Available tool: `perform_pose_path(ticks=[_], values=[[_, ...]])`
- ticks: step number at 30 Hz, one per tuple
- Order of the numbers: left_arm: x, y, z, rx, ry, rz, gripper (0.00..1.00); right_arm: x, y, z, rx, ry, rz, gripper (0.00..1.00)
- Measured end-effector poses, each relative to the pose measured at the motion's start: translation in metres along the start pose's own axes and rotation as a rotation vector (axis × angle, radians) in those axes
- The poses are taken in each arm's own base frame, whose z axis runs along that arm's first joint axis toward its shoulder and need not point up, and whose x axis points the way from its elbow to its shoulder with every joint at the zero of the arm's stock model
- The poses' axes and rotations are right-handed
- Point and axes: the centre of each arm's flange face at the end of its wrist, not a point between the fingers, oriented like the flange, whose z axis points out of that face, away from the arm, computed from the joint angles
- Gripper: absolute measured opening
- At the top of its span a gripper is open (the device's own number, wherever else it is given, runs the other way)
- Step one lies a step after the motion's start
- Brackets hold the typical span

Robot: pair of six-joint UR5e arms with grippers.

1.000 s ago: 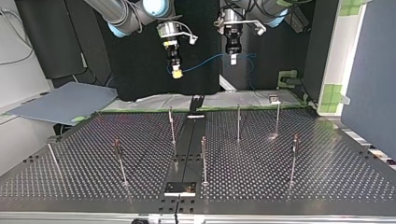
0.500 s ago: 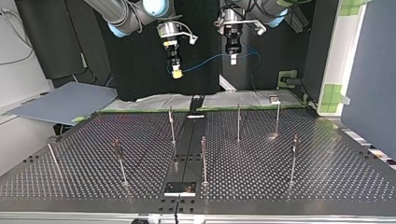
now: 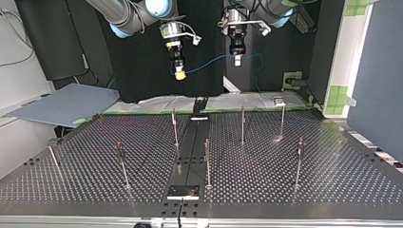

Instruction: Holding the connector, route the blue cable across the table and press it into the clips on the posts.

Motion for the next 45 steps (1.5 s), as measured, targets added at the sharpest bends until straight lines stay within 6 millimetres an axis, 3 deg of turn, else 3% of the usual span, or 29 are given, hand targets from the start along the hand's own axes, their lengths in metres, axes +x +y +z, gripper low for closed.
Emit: perform_pose_path(ticks=[21,38,45], values=[[-0.001,-0.001,0.002,-0.001,-0.006,-0.005,0.0,-0.003,-0.004,-0.001,0.009,-0.01,-0.007,0.0],[-0.002,-0.002,0.003,-0.001,-0.008,-0.007,0.0,-0.078,-0.01,-0.027,0.042,-0.218,-0.068,0.0],[-0.005,0.001,-0.007,0.01,0.002,0.019,0.0,-0.084,-0.01,-0.029,0.043,-0.229,-0.071,0.0]])
